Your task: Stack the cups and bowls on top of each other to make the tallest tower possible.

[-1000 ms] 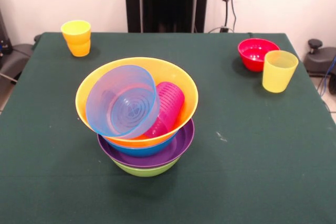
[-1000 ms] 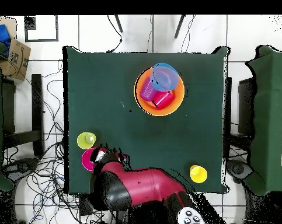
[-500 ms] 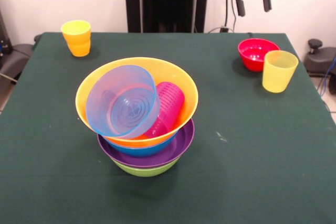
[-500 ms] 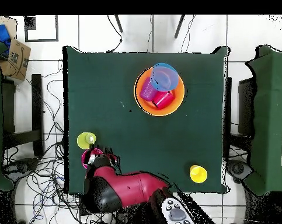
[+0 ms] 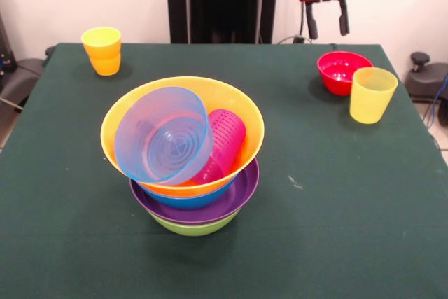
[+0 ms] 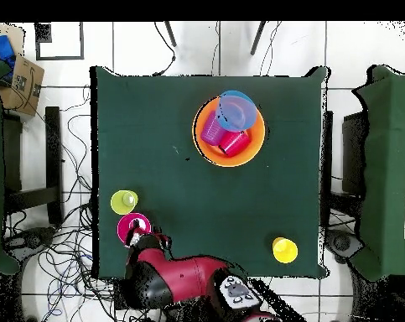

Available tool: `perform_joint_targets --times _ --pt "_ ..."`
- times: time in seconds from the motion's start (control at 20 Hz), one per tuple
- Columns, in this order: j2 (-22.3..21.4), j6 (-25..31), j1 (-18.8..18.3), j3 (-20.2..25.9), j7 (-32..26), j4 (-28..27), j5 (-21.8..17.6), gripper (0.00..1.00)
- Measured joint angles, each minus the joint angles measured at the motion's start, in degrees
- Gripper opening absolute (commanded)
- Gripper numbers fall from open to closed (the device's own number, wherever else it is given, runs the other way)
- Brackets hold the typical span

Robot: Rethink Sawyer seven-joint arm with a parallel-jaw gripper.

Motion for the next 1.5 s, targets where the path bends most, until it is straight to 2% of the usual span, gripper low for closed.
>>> perform_joint_targets --times 0.25,0.35,0.55,0.7,1.15,1.5 --pt "5.69 -3.27 2.28 -3.32 0.0 -2.02 -0.82 1.0" --pt "9.68 -5.71 3.93 -5.46 0.0 -3.79 -1.0 1.0" --pt "14.85 -9.46 6.34 -8.3 0.0 -6.02 -0.97 1.0" --pt "17.79 -11.73 7.85 -9.82 0.0 -7.21 -0.97 1.0" --pt "21.72 -13.83 8.7 -11.58 0.0 -8.71 -0.96 1.0" --pt "20.92 -13.83 8.47 -11.66 0.0 -8.98 -1.35 1.0"
